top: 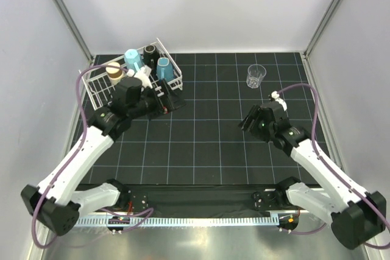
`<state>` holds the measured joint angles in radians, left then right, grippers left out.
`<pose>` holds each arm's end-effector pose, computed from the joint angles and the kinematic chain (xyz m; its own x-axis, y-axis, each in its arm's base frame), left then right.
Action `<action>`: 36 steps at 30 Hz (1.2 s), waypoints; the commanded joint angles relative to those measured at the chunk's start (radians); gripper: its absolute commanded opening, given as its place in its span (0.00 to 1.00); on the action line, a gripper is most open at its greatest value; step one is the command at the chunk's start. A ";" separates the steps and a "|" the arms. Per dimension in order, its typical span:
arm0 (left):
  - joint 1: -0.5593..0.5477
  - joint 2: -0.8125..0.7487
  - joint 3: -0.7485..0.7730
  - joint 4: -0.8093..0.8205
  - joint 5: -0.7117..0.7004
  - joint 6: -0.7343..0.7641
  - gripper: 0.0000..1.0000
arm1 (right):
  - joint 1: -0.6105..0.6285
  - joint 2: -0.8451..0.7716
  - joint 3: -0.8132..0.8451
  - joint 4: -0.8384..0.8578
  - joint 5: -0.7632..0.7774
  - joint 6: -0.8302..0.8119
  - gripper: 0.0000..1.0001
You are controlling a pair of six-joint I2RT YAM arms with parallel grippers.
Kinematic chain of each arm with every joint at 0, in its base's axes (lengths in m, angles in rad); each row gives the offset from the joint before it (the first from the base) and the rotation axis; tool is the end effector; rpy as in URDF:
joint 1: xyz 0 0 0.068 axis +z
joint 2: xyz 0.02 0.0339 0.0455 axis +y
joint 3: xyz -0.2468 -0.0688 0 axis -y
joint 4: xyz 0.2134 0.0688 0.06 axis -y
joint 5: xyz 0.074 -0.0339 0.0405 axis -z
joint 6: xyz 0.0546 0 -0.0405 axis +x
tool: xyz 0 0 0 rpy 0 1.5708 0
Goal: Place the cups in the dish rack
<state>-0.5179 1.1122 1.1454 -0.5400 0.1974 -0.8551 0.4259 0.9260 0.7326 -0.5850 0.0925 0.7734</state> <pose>0.1976 -0.1249 0.3399 -0.7555 -0.4212 -0.5018 0.0980 0.6847 -0.7222 0.1697 0.0714 0.2385 -0.7031 0.4449 -0.5548 0.1952 0.8709 0.4510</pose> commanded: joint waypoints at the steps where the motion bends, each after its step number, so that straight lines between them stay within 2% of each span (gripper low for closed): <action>1: -0.002 -0.096 -0.016 -0.129 0.060 0.069 0.98 | -0.050 0.100 -0.001 0.180 0.117 0.105 0.71; 6: -0.002 -0.261 -0.023 -0.261 0.044 0.143 0.98 | -0.168 0.292 0.131 0.304 0.185 0.110 0.71; 10: -0.002 -0.347 0.008 -0.389 -0.047 0.211 1.00 | -0.269 0.479 0.342 0.307 0.188 0.121 0.71; 13: -0.002 -0.400 0.023 -0.425 -0.107 0.234 1.00 | -0.314 0.612 0.491 0.315 0.159 0.096 0.70; 19: -0.002 -0.460 0.027 -0.477 -0.176 0.231 1.00 | -0.351 0.827 0.758 0.211 0.196 0.105 0.70; 25: -0.002 -0.473 0.048 -0.463 -0.228 0.229 1.00 | -0.360 0.987 0.950 0.076 0.279 0.103 0.69; 29: -0.002 -0.444 0.043 -0.440 -0.227 0.220 1.00 | -0.365 1.063 1.025 0.002 0.306 0.076 0.69; 33: -0.002 -0.402 0.050 -0.423 -0.202 0.215 1.00 | -0.371 1.093 1.018 0.007 0.303 0.055 0.60; 36: -0.002 -0.371 0.053 -0.405 -0.204 0.217 1.00 | -0.372 1.108 0.998 0.013 0.290 0.043 0.58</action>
<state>-0.5179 0.7113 1.1629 -0.9932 -0.0071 -0.6460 0.0593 2.0346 1.7130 -0.5667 0.3515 0.8413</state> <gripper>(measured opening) 0.995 0.584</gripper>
